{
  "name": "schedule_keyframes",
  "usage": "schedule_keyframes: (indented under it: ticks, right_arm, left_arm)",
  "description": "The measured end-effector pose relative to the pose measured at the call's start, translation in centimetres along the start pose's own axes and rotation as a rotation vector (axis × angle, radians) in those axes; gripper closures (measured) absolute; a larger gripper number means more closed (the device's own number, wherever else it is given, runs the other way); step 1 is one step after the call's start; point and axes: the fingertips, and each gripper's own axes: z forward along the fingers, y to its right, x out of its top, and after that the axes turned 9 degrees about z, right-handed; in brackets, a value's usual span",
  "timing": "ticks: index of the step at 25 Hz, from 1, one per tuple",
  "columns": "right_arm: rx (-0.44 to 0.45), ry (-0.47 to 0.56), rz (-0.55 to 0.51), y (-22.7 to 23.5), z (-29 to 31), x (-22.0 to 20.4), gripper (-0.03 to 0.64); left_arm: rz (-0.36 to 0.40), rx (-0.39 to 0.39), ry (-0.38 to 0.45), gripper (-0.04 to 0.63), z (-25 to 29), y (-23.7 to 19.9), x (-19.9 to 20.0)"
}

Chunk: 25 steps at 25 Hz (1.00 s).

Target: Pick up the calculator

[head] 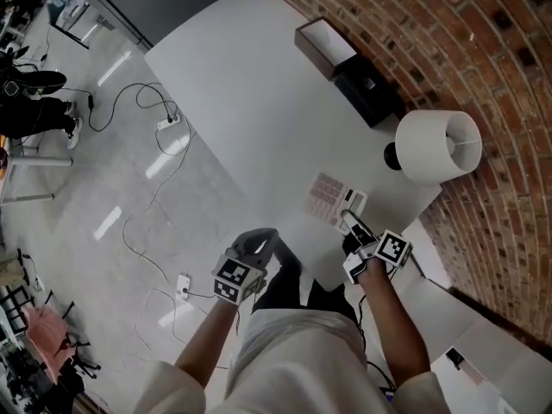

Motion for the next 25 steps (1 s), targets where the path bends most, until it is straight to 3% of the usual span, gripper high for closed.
schedule_keyframes:
  ticks: [5,10,25]
  right_arm:
    - [0.022,0.043,-0.009,-4.0,-3.8,0.5,0.525]
    - [0.042,0.065,0.013,-6.6,-8.9,-0.9,0.525]
    - [0.034,0.045,0.026,-5.4,-22.4,-3.2,0.525]
  left_arm:
    - [0.01,-0.008,0.025,0.581,-1.0,0.9,1.4]
    - [0.003,-0.029,0.038,0.581,-2.8,4.8,2.5]
    - [-0.017,0.007,0.143,0.581,-5.0,18.3,4.2]
